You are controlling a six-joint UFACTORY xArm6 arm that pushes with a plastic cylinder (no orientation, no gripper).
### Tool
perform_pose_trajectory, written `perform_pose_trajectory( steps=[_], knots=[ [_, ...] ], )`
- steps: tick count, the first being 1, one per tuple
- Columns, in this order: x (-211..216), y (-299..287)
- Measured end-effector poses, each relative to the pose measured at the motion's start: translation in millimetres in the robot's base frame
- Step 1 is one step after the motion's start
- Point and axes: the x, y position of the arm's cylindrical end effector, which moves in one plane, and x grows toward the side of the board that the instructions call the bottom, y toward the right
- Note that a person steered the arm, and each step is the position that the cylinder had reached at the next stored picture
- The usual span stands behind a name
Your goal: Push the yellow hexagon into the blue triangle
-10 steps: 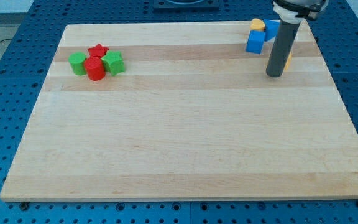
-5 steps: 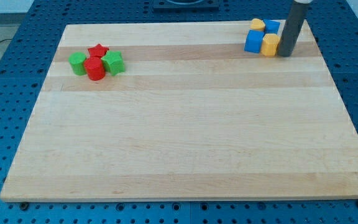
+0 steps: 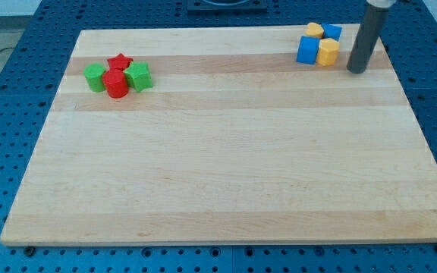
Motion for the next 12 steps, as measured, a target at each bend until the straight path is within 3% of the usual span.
perform_pose_trajectory(
  steps=[2,4,7,10,12],
  knots=[
    [-8.9,-22.7],
    [-54.2,-22.3],
    [-31.9,-20.9],
    [-59.2,7.6],
    [-10.4,-37.1]
  ],
)
